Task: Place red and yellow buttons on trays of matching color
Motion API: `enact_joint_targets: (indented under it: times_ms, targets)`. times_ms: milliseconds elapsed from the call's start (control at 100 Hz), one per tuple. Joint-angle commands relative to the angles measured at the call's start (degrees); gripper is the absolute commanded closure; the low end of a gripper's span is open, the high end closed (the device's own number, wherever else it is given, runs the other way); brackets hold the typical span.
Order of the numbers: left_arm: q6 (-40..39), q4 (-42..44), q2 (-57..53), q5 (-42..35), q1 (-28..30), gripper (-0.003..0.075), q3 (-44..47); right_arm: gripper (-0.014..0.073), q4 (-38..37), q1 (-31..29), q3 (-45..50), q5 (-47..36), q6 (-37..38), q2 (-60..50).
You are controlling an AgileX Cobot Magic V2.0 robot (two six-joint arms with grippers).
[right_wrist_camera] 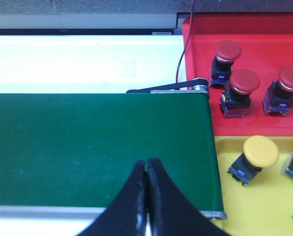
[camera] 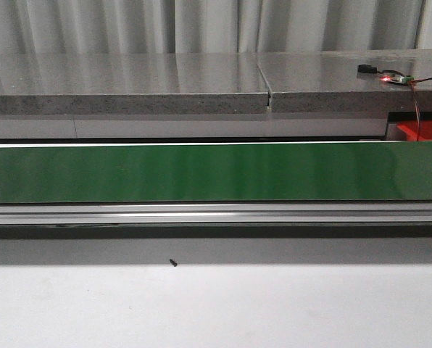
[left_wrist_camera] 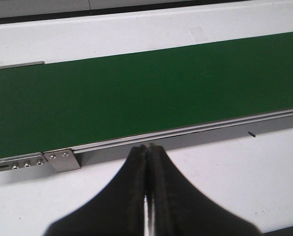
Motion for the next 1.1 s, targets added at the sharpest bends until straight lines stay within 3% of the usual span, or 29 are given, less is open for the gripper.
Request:
enact_joint_targets:
  times_ms: [0,310,1090]
  targets:
    - [-0.61,-1.15,-0.01,-3.74,-0.41,0.0739,-1.44,0.0656,1.93,0.13,-1.34,-0.83,-4.09,-2.65]
    - [-0.61,-1.15,-0.01,-3.74,-0.41,0.0739,-1.44,0.066,2.52,0.13,-1.34,3.62,-4.58,-9.51]
    - [-0.61,-1.15,-0.01,-3.74,-0.41,0.0739,-1.44,0.066,2.37,0.13,-1.34,4.09,-4.58,-9.57]
